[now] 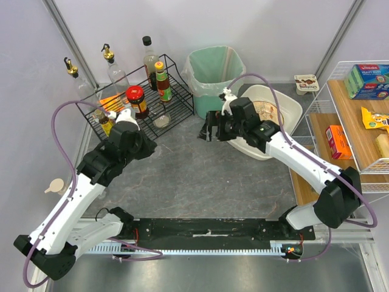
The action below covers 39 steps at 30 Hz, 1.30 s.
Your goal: Clear the kitchen counter
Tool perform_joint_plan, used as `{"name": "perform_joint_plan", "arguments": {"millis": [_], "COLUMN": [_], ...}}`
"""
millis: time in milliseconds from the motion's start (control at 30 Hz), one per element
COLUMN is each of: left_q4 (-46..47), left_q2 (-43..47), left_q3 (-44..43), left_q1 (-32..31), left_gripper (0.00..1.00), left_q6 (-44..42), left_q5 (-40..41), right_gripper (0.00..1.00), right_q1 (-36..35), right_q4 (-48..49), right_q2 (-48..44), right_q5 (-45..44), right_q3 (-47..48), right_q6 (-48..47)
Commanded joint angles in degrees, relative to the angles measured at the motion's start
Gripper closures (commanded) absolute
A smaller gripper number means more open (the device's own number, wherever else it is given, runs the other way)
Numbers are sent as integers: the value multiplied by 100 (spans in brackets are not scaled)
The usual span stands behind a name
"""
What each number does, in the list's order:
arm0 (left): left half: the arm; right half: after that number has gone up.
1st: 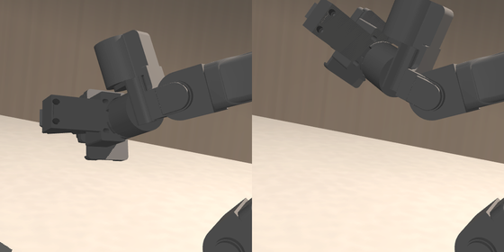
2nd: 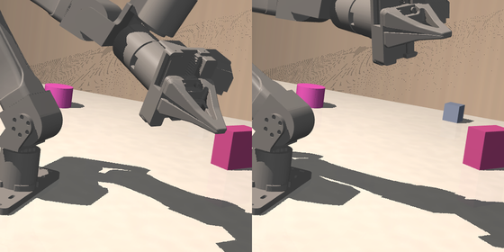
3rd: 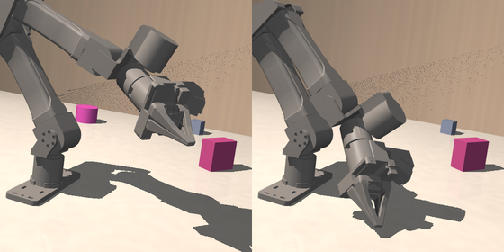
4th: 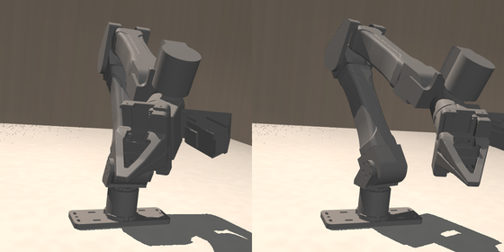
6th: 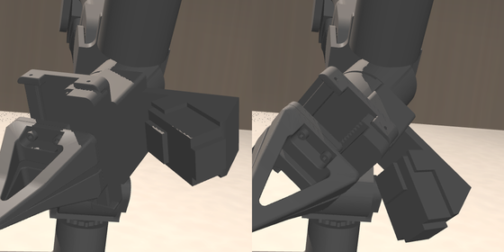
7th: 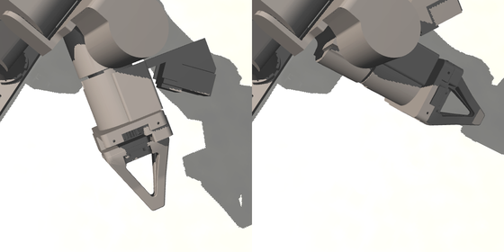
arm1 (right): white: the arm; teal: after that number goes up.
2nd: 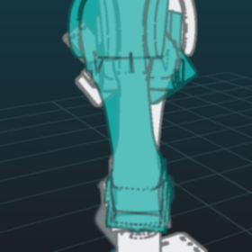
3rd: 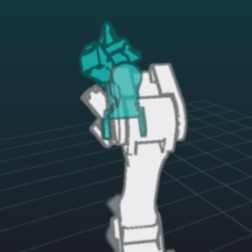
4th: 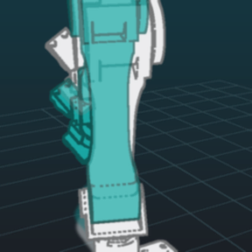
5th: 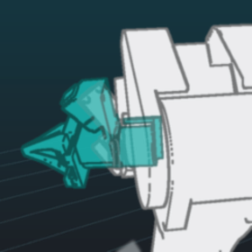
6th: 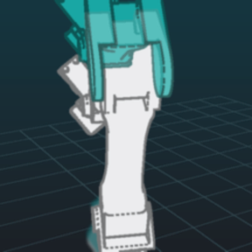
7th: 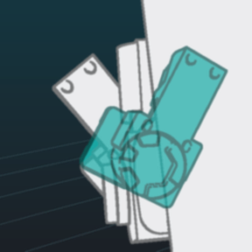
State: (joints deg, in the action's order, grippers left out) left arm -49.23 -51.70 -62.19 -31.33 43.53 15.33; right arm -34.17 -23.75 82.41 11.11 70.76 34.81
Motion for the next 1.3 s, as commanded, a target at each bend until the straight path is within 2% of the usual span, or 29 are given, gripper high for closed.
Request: {"name": "perform_joint_plan", "arguments": {"millis": [0,67,400,567,700,1133,1267], "left_q4": [1564,1776,2339,2462,2585,3481,3491], "left_q2": [72,99,151,283,275,134,169], "left_q3": [-486,-644,-1611,-1840,-1963,-1717,-1656], "left_q1": [-48,-31,-40,-31,-40,-31,-31], "left_gripper": [98,98,98,99,98,98,99], "left_q6": [-1608,-1829,-2445,-2533,-2455,-1875,-1830], "left_q5": [-1285,-1445,-3228,-3484,-3730,-4547,-4513], "right_gripper": [2,2,2,2,2,2,12], "right_q1": [-501,-634,-740,-757,-784,-1153,-1162], "right_q4": [1336,1679,4885,6871,7919,9159,9318], "right_q2": [-59,-102,-533,-542,-498,99,161], "right_q5": [901,980,1375,1744,1754,1965,1763], "right_q3": [-19,34,-642,-1020,-1196,-845,-889], "right_q6": [684,921,2582,3611,4077,4824,4896]}}
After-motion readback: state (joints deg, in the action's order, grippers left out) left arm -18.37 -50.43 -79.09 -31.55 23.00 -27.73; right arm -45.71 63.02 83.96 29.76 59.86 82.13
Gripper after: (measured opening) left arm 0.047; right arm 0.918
